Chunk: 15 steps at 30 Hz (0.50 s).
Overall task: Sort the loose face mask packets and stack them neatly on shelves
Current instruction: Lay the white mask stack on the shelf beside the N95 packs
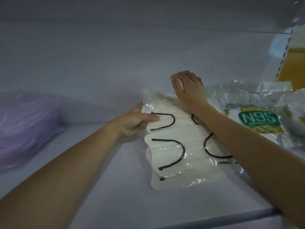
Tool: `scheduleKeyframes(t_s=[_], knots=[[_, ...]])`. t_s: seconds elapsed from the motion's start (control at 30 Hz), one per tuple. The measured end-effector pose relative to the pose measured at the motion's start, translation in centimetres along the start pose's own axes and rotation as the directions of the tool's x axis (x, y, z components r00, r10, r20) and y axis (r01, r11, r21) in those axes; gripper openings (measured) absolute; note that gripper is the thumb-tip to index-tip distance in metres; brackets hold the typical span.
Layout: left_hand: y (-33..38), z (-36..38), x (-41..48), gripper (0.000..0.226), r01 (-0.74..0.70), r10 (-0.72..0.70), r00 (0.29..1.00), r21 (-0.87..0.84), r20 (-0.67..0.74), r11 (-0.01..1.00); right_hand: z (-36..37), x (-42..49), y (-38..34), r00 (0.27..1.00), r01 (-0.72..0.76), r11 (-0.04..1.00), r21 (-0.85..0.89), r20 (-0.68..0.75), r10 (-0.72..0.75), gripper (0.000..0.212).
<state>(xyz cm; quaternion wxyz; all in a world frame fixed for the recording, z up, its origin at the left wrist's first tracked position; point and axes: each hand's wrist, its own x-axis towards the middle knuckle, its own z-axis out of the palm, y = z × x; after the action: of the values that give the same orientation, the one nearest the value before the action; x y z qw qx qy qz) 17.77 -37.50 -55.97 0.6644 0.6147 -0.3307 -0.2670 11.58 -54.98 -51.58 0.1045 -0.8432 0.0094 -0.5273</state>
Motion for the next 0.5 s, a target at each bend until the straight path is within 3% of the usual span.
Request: scheduleKeyframes(t_s=[0.17, 0.23, 0.3, 0.37, 0.43, 0.5], knots=[[-1.5, -0.1, 0.3, 0.084, 0.032, -0.021, 0.997, 0.144, -0.075, 0.989, 0.3, -2.2, 1.7, 0.968, 0.167, 0.98, -0.107, 0.206, -0.142, 0.022], [-1.3, -0.2, 0.3, 0.089, 0.052, -0.037, 0.996, 0.177, -0.085, 0.983, -0.2, -0.9, 2.1, 0.973, 0.078, 0.995, -0.054, 0.221, -0.064, 0.024], [-0.9, -0.5, 0.2, 0.091, 0.071, -0.056, 0.995, 0.184, -0.087, 0.98, -0.7, 0.5, 2.3, 0.941, -0.068, 0.997, -0.031, 0.33, 0.075, 0.039], [-0.8, -0.6, 0.0, 0.091, 0.095, -0.078, 0.993, 0.203, -0.09, 0.975, -0.5, 0.1, 2.5, 0.827, -0.106, 0.989, -0.107, 0.543, 0.147, 0.055], [-0.9, -0.6, 0.1, 0.095, 0.09, -0.072, 0.992, 0.186, -0.1, 0.978, 0.3, -2.2, 2.9, 0.657, 0.026, 0.961, -0.275, 0.729, 0.191, 0.064], [-1.0, -0.4, 0.4, 0.096, 0.075, -0.051, 0.988, 0.159, -0.147, 0.984, 0.8, -3.7, 3.4, 0.565, 0.076, 0.947, -0.311, 0.796, 0.216, 0.068]])
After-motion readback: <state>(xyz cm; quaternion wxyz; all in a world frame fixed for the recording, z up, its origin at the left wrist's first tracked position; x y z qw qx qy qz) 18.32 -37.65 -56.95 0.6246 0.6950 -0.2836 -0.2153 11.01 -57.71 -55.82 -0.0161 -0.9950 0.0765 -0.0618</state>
